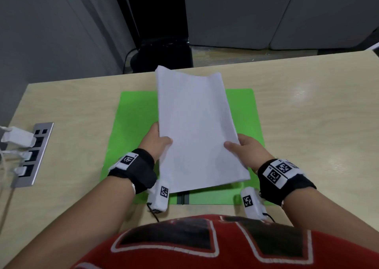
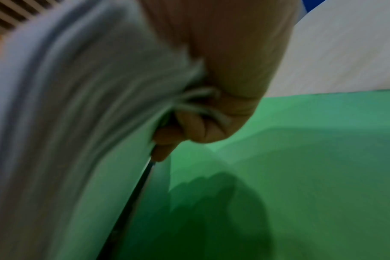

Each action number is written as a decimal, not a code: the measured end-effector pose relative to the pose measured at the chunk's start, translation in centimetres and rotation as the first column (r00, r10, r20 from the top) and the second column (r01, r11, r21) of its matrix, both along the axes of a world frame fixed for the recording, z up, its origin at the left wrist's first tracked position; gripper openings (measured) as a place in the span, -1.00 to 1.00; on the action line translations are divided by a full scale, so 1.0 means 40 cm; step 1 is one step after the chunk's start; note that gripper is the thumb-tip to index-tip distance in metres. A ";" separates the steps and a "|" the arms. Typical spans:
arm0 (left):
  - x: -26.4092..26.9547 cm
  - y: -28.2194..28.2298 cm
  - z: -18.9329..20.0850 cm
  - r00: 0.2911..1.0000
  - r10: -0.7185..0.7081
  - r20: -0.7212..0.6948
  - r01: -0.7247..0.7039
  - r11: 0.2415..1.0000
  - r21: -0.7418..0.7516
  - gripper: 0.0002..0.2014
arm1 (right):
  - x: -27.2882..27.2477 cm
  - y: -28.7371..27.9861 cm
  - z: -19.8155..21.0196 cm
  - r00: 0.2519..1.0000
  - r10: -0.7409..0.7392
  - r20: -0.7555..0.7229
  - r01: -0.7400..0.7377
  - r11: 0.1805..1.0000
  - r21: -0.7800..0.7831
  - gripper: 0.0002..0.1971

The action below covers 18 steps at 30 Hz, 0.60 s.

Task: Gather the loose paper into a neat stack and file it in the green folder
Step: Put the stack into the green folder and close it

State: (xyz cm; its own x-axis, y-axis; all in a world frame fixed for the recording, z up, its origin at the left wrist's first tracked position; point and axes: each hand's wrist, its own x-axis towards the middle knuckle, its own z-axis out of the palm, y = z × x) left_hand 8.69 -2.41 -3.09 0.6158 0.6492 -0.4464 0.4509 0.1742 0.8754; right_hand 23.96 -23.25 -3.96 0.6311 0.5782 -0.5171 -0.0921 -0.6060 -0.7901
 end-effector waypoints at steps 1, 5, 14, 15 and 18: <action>0.004 0.003 -0.008 0.994 -0.064 -0.090 0.068 0.997 0.034 -0.58 | 0.009 -0.008 -0.004 0.996 -0.052 0.071 0.054 0.998 -0.027 -0.79; -0.012 -0.006 -0.026 0.819 -0.341 -0.461 0.493 0.830 0.262 -0.46 | 0.041 -0.051 -0.030 0.957 -0.082 0.280 0.133 0.977 -0.170 -0.76; -0.103 0.017 -0.093 0.472 -0.348 -0.810 0.792 0.570 0.217 -0.18 | 0.027 -0.054 -0.051 0.956 -0.111 0.272 0.155 0.977 -0.146 -0.78; -0.106 0.024 -0.095 0.473 -0.339 -0.813 0.786 0.579 0.216 -0.18 | 0.025 -0.051 -0.052 0.957 -0.111 0.266 0.154 0.977 -0.145 -0.78; -0.116 0.040 -0.098 0.464 -0.341 -0.817 0.798 0.562 0.219 -0.16 | 0.023 -0.045 -0.056 0.957 -0.100 0.272 0.145 0.978 -0.149 -0.78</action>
